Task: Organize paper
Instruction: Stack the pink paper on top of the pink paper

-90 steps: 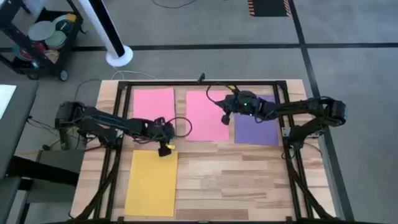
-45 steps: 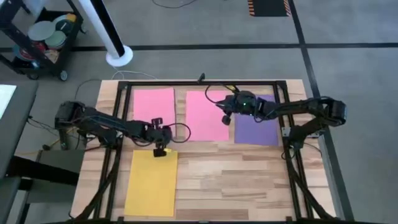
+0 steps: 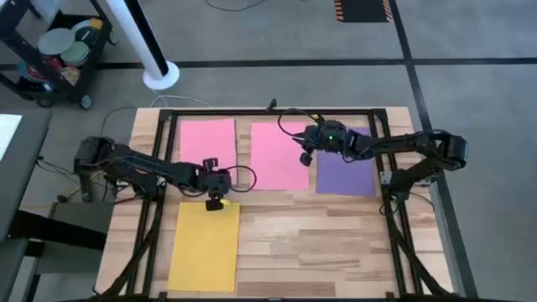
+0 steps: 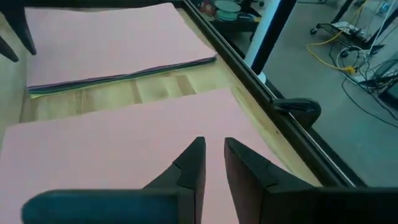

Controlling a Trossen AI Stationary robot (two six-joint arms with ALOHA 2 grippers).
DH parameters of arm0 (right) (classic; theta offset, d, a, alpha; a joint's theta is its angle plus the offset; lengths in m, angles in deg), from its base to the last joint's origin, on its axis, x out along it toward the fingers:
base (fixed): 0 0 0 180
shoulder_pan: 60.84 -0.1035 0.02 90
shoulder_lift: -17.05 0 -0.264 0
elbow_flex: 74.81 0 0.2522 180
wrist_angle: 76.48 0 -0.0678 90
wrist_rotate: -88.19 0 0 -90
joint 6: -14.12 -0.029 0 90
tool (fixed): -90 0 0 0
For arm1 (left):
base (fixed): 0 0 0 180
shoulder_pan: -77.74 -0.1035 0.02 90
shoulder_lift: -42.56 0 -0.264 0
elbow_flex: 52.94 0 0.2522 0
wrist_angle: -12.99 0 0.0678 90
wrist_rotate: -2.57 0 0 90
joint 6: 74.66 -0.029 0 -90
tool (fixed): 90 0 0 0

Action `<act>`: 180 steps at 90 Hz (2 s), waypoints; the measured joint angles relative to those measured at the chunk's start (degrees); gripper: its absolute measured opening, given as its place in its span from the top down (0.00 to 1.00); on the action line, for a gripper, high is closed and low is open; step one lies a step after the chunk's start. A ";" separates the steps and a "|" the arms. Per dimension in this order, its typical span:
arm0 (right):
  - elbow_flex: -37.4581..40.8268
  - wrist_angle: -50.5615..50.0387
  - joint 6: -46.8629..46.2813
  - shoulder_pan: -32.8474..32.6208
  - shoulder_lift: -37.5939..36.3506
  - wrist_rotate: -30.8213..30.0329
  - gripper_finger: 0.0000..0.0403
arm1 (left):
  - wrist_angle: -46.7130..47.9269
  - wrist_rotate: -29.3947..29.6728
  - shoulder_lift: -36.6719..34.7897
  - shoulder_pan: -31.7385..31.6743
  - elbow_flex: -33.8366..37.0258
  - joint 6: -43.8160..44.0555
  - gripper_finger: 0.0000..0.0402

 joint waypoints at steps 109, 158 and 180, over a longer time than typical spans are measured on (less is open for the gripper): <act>0.02 -0.24 0.60 0.10 0.00 0.02 0.85 | 2.74 -3.11 5.33 -1.45 -2.40 -2.17 0.99; 0.09 -1.42 0.58 0.10 -0.02 0.04 0.85 | -0.09 -7.47 2.43 -1.41 -8.71 -3.07 1.00; 0.09 -1.87 0.56 0.08 -0.02 0.04 0.85 | -2.84 -9.69 2.34 -1.41 -8.54 -3.37 1.00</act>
